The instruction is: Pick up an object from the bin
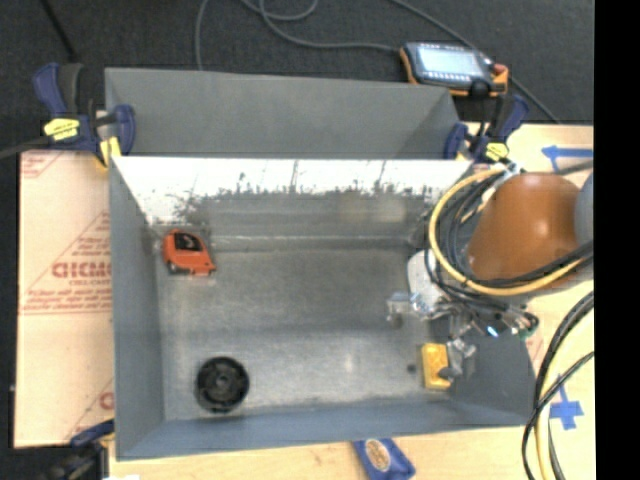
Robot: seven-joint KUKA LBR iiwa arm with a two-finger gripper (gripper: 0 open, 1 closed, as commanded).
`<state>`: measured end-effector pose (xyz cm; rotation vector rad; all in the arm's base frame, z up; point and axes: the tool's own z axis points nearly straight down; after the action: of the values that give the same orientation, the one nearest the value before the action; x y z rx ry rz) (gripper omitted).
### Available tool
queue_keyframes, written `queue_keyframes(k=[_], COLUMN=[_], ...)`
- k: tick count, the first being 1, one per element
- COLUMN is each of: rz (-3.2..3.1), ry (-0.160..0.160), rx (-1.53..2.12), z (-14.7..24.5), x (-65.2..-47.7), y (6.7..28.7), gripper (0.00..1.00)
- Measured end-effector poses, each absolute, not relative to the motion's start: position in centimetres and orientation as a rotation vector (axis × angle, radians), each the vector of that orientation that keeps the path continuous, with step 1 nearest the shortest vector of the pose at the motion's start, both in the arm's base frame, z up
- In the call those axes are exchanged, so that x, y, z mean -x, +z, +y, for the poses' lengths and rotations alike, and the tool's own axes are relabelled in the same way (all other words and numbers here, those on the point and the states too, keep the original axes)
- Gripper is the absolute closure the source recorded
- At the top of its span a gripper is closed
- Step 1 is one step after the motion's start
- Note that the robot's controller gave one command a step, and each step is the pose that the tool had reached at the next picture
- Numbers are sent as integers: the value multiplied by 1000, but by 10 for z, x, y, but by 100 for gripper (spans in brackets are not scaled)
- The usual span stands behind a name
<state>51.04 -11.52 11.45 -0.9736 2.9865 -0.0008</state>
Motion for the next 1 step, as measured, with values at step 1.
queue_keyframes(k=[1], rz=[2825], ry=[42], rx=[1345], z=[-143], x=[-523], y=[75], gripper=[0])
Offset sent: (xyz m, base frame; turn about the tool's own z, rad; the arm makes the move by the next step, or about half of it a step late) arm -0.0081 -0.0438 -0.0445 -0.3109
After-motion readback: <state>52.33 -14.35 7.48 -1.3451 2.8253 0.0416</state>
